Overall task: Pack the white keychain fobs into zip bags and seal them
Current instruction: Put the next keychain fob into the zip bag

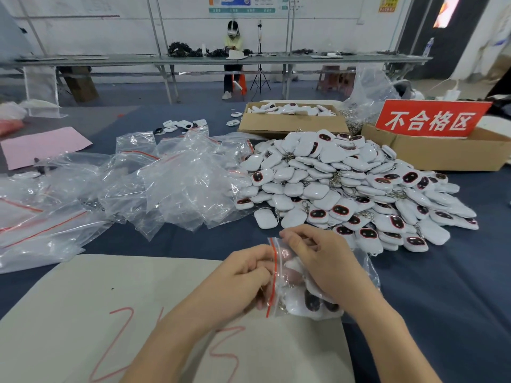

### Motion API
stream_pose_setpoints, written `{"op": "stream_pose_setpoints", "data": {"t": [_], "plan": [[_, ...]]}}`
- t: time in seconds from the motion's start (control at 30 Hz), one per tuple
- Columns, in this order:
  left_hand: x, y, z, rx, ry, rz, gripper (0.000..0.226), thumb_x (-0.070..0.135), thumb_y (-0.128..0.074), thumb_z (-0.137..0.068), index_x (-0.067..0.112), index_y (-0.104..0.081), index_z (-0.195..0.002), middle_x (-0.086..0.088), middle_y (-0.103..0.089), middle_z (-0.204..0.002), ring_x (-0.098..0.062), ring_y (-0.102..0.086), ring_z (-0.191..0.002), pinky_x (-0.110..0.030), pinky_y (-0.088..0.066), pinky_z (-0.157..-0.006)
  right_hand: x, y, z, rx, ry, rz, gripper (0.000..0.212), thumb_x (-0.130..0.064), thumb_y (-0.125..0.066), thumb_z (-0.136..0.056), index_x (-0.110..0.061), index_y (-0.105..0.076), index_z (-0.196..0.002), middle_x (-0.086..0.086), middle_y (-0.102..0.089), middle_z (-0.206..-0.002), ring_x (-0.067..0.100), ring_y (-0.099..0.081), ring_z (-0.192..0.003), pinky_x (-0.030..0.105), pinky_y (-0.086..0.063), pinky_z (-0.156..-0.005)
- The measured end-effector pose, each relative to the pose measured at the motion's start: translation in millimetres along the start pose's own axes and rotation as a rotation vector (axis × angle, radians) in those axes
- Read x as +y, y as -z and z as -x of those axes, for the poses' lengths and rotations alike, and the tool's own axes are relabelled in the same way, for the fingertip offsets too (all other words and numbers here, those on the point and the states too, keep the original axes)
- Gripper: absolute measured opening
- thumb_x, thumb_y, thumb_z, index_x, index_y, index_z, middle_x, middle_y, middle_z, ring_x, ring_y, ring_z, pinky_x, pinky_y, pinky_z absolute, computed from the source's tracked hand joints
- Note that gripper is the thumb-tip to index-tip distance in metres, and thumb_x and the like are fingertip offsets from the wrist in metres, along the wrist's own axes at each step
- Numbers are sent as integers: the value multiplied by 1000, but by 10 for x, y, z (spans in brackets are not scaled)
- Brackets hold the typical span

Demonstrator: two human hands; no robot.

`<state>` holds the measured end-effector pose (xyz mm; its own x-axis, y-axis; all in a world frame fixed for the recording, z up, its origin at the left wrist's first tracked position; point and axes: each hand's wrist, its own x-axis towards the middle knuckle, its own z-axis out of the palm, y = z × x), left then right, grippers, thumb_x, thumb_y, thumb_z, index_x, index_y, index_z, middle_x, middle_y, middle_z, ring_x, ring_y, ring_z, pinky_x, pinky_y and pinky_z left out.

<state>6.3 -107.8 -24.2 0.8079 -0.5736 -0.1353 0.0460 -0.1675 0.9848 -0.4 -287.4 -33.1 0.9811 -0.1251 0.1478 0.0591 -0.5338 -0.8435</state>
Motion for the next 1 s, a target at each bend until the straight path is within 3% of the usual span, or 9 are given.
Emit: {"op": "stream_pose_setpoints", "data": {"t": [0.1,0.2,0.3,0.4,0.57,0.63,0.73,0.83,1.0], "plan": [[-20,-26,-30,79,0,49,48,-14,-32,-90,12,-70,-102,-8,-78,-94,-13,-57,-54,-18,-44,-47,-3,13,2,12,6,-17,16,-31,-59,-99,-42,-70,-97,-28,-70,-89,-8,-63,-84,8,-47,-72],[-81,55,-95,400,-8,74,47,-12,-36,-92,15,-72,-79,-3,-73,-72,-13,-57,-51,-21,-44,-43,-15,59,22,176,33,3,19,-28,-58,-100,-44,-67,-104,-28,-69,-95,-8,-62,-90,9,-47,-77],[-139,156,-144,612,-51,78,43,-12,-38,-91,12,-70,-77,0,-69,-67,-11,-56,-53,-21,-46,-45,103,156,5,355,1,486,34,-29,-54,-100,-31,-59,-134,-10,-54,-139,14,-45,-129,35,-36,-111],[-175,168,-163,669,-45,70,41,-10,-38,-91,12,-70,-80,2,-68,-66,-10,-55,-52,-21,-46,-46,155,194,19,275,-157,651,49,-35,-55,-100,-28,-45,-147,-3,-28,-159,26,-27,-144,43,-24,-119],[-192,169,-177,648,-41,-8,41,-9,-38,-92,15,-71,-81,4,-68,-67,-7,-54,-52,-18,-45,-46,169,178,13,317,-128,608,42,-21,-57,-99,-22,-51,-141,5,-28,-146,26,-36,-129,31,-39,-95],[-198,177,-179,643,-42,-37,41,-8,-39,-92,16,-71,-81,5,-68,-68,-7,-54,-53,-19,-46,-47,184,176,7,347,-121,554,37,-16,-58,-98,-19,-55,-135,7,-31,-138,25,-40,-123,25,-36,-86],[-206,179,-177,633,-46,-65,41,-8,-39,-92,16,-71,-82,6,-68,-68,-7,-54,-53,-20,-46,-48,196,154,-1,375,-137,557,31,-18,-59,-98,-18,-58,-129,9,-34,-138,26,-41,-123,29,-39,-89],[-218,191,-181,625,-56,-83,41,-7,-40,-93,18,-71,-82,6,-69,-70,-7,-55,-54,-19,-46,-49,215,157,-18,384,-152,553,32,-23,-64,-95,-19,-51,-125,12,-35,-148,30,-37,-132,39,-36,-106],[-214,183,-178,608,-62,-95,41,-7,-40,-93,19,-71,-81,7,-69,-70,-5,-56,-54,-17,-45,-50,222,164,-36,467,-42,487,20,-20,-64,-95,-17,-51,-110,0,-57,-104,18,-44,-93,37,-42,-88]]}}
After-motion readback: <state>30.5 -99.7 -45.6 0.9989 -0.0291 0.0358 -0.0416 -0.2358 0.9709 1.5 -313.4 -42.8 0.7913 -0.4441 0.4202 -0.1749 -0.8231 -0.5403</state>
